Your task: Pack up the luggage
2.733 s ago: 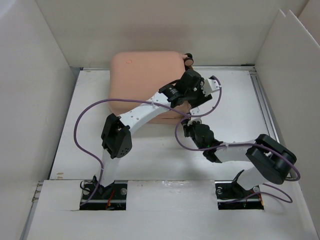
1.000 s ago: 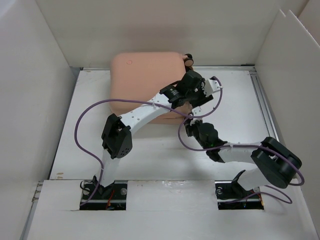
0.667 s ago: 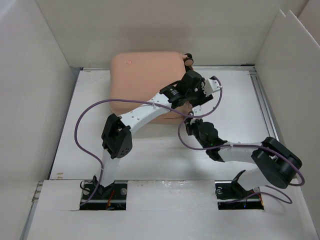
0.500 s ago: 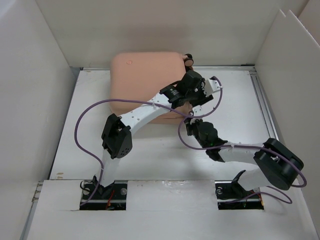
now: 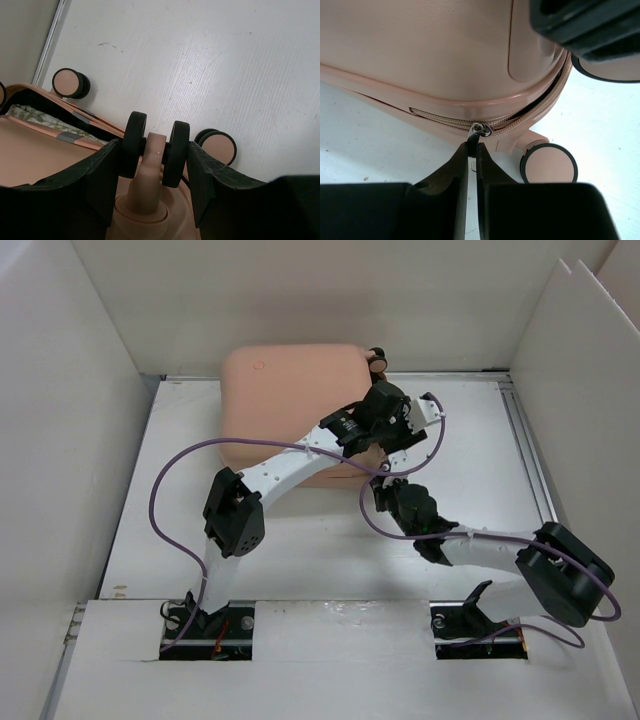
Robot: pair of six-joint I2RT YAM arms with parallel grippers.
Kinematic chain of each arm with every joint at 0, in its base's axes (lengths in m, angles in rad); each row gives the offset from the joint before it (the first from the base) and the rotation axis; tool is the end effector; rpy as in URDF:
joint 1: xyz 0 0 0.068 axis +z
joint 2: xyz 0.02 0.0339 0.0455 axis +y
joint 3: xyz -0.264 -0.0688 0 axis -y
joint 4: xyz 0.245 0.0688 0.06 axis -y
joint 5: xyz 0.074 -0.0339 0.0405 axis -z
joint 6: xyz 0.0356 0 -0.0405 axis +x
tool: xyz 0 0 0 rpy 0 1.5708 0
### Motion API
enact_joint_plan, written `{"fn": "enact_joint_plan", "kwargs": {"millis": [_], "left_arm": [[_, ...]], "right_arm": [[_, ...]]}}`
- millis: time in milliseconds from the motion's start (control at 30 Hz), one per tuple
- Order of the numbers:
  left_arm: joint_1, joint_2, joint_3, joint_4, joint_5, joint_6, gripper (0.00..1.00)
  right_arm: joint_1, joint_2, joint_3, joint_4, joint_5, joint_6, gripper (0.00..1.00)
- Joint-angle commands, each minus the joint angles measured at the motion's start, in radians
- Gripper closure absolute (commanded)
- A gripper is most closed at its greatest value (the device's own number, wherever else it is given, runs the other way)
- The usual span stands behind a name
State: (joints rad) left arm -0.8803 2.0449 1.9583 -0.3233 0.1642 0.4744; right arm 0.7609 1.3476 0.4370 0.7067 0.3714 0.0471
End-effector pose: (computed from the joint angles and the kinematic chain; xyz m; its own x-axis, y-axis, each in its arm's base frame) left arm 0.3075 -0.3814 0.3435 0.1653 0.5075 -0.8456 0.8775 0.3158 0.3610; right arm 0.2002 0.1728 0.1925 -0.1646 -0.0962 -0.9817 -0.3778 0.9255 -0.0273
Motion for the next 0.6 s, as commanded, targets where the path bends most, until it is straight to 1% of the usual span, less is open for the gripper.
{"fn": "enact_joint_plan", "kwargs": {"millis": [0,133,200,233,367,400,467,567], "left_arm": [[-0.025,-0.129,0.022,0.058,0.032,-0.057,1.0],[-0.025,-0.129,0.022,0.058,0.032,-0.057,1.0],[-0.025,-0.129,0.013,0.058,0.032,-0.057,1.0],[-0.025,-0.129,0.013,0.058,0.032,-0.057,1.0],[-0.025,-0.129,0.013,0.058,0.032,-0.057,1.0],[-0.025,-0.129,0.013,0.058,0.032,-0.057,1.0],[-0.025,-0.129,0.013,0.058,0.032,-0.057,1.0],[-0.025,-0.129,0.013,0.058,0.032,-0.057,1.0]], "right_arm": [[-0.018,-0.053,0.0,-0.018,0.182,0.036,0.88],[-0.028,-0.088,-0.024,-0.018,0.164,0.027,0.88],[-0.037,-0.079,-0.015,-0.018,0.12,0.002,0.88],[-0.037,-0.079,-0.015,-0.018,0.103,0.002,0.83],[-0.046,-0.053,-0.006,-0.018,0.066,-0.007,0.71],[-0.046,-0.053,-0.006,-0.018,0.066,-0.007,0.71],[-0.046,-0.053,-0.006,-0.027,0.075,-0.007,0.67],[-0.046,-0.091,-0.017,-0.058,0.122,0.002,0.65]]}}
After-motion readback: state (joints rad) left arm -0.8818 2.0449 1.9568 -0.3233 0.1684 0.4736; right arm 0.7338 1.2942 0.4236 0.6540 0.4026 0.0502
